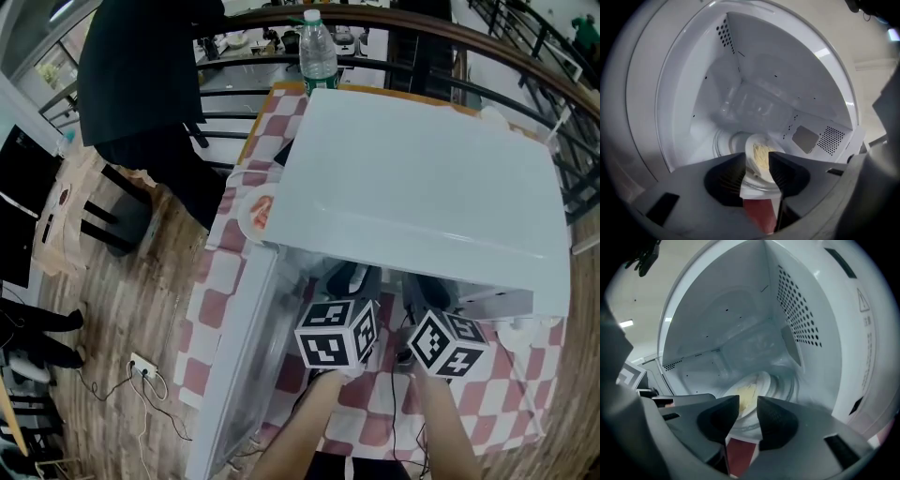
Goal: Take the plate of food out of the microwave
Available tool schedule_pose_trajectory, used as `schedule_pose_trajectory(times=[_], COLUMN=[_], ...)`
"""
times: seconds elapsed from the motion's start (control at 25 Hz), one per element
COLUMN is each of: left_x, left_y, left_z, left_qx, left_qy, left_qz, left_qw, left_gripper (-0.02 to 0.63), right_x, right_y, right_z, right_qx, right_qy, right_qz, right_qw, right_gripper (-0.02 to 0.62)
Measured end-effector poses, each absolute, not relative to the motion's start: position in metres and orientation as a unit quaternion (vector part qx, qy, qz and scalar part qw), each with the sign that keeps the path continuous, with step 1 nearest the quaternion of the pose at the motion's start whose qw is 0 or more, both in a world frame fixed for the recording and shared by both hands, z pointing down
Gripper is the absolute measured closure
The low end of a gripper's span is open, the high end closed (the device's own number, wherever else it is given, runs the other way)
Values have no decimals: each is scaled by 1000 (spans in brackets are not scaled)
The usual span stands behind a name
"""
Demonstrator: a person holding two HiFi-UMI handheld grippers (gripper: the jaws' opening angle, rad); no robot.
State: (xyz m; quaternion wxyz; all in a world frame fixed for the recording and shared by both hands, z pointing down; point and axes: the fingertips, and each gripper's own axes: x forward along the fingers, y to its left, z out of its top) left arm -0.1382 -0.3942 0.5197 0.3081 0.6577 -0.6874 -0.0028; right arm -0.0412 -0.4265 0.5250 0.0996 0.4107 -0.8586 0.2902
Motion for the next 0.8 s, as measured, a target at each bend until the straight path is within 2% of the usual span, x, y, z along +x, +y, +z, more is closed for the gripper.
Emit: schedule_pose_trajectory(times=[0.8], left_x=[-134], left_y=[-408], left_z=[535], left_qx=[664], left_qy=[-673], left_qz=[10], left_qw=[325], left_gripper=[433], right_x=[-45], right_y=[-434], right_z=[537], right_qx=[417], right_qy=[-846], right_qz=[310], right_qw=[122], right_gripper=[443])
